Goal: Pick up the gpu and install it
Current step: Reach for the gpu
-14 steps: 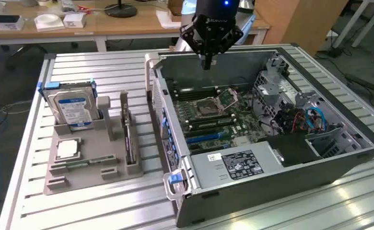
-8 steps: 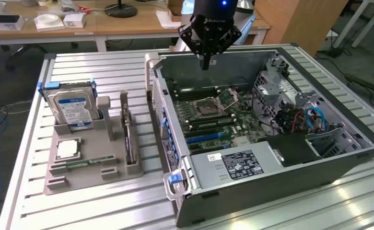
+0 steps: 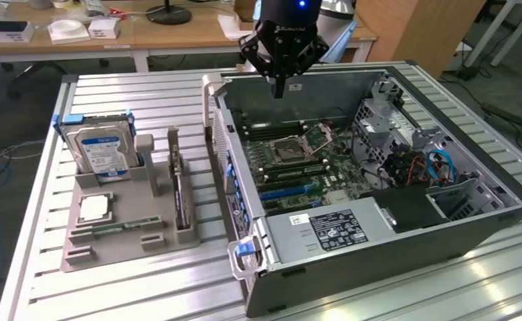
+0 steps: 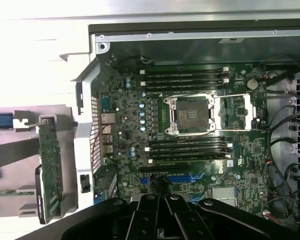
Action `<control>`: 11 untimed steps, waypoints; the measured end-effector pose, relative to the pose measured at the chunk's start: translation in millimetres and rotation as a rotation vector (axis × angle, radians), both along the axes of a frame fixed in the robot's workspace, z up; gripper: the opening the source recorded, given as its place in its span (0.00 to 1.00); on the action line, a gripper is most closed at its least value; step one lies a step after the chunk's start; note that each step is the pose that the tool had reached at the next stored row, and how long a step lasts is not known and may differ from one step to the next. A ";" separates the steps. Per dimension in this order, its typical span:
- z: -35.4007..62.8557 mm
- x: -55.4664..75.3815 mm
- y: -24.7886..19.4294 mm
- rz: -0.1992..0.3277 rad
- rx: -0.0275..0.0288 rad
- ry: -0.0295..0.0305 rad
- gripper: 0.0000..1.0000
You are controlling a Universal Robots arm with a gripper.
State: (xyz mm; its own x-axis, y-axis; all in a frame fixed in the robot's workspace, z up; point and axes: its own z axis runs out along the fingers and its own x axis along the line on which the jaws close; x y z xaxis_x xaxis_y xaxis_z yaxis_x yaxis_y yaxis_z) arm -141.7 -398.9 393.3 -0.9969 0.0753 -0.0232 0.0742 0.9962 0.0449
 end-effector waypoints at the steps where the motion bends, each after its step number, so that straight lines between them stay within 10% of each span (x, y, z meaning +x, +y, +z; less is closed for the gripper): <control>1: -0.1 -2.9 0.0 0.000 0.0001 -0.0001 0.10; 11: -0.1 -38.0 0.0 0.000 0.0002 -0.0001 0.10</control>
State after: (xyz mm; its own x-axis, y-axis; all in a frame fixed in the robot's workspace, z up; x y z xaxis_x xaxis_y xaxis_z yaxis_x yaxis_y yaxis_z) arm -179.6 -398.9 393.3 -0.9969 0.0754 -0.0233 0.0743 0.9962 0.0451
